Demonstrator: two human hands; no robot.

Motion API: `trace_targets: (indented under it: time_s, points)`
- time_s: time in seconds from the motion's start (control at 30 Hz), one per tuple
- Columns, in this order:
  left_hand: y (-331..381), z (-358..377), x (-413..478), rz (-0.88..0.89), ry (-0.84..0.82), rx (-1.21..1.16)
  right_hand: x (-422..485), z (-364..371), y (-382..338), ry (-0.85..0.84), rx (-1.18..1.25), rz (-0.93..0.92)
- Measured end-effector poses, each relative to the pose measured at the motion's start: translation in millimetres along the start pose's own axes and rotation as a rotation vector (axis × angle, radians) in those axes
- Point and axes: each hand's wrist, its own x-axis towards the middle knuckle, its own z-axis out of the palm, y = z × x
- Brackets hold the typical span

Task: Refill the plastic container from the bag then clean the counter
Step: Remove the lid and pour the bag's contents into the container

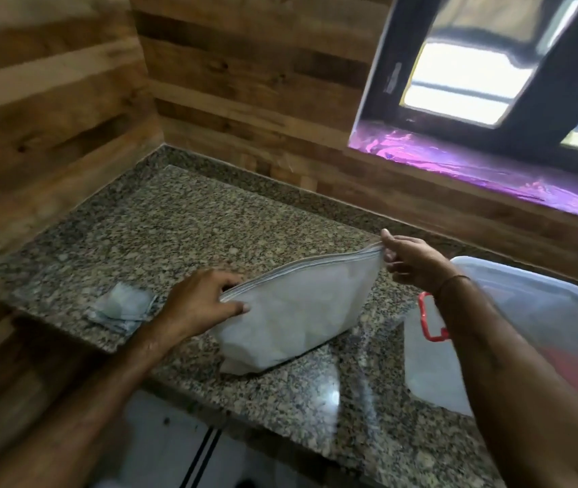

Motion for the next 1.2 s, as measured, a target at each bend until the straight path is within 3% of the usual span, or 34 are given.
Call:
trace_targets:
  time_s: [0.1, 0.23, 0.53, 0.67, 0.87, 1.03, 1.2]
  points:
    - [-20.2, 7.9, -21.4, -0.100, -0.003, -0.251, 1.4, -5.3, 6.7, -0.085, 0.021, 0.052]
    - [-26.4, 23.9, -45.3, -0.259, 0.135, -0.535, 3.4, -8.7, 8.0, -0.204, 0.082, 0.084]
    - [19.4, 50.0, -66.1, -0.475, 0.483, -1.076, 16.9, -5.4, 10.5, -0.209, 0.162, 0.078]
    - [29.9, 54.1, -74.2, -0.606, 0.488, -1.297, 24.1, -12.9, 12.7, -0.203, 0.169, 0.113]
    - [48.9, 47.8, -55.9, -0.874, 0.459, -1.389, 25.2, -3.7, 6.6, -0.143, 0.011, 0.083]
    - [40.7, 59.7, -67.4, -1.044, 0.396, -1.257, 28.6, -8.9, 6.7, -0.179, -0.147, 0.058]
    - [28.1, 71.5, -66.1, -1.055, 0.123, -1.091, 32.3, -16.4, 1.5, -0.293, -0.269, 0.102]
